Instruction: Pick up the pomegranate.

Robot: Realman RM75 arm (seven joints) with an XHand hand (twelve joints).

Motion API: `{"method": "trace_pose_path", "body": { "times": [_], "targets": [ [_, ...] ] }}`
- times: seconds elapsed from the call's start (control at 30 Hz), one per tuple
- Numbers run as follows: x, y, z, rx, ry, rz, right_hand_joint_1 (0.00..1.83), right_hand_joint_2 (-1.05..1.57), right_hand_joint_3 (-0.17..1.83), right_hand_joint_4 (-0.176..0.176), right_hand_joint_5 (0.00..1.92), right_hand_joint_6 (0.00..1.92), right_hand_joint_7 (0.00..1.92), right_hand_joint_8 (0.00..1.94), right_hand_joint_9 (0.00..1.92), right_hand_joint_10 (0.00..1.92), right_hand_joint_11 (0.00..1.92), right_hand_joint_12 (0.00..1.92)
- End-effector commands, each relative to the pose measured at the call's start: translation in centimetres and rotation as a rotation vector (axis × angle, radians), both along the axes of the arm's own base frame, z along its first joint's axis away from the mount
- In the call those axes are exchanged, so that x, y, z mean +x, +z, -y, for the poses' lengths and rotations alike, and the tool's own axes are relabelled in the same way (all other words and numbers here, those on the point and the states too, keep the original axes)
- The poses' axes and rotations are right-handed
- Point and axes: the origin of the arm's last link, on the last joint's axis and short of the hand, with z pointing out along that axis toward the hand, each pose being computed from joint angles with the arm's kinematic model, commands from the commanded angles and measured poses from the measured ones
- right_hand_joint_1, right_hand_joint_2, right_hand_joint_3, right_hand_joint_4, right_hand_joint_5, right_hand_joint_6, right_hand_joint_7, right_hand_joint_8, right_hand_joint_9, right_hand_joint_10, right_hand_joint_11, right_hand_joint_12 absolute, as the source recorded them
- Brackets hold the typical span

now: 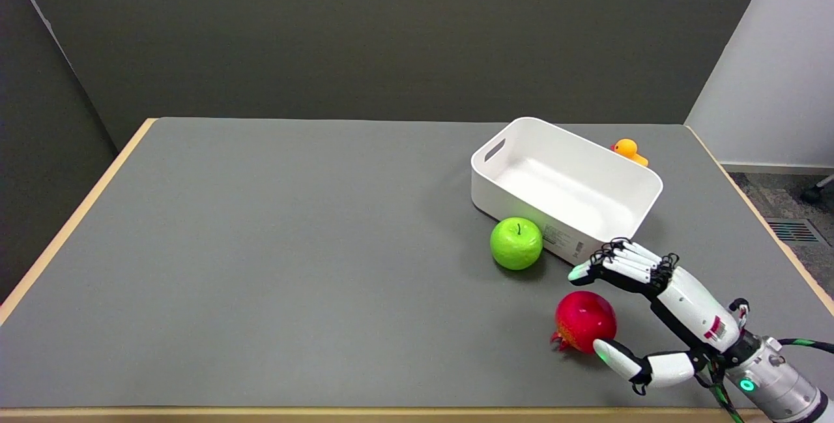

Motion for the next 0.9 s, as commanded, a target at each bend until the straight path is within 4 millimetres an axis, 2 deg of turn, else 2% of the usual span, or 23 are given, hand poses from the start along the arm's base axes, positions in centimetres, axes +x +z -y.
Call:
{"method": "trace_pose_path", "body": {
  "times": [0.03, 0.9],
  "targets": [
    [-1.0, 0.6, 1.5, -0.019, -0.083, -0.03, 0.59, 0.62, 0.9, 0.087, 0.41, 0.8, 0.53, 0.6, 0.38, 0.94, 0.22, 1.42],
    [-2.9, -0.2, 1.5, -0.004, -0.153, -0.021, 0.61, 0.63, 0.88, 0.08, 0.37, 0.71, 0.5, 0.53, 0.34, 0.94, 0.22, 1.41]
  ]
}}
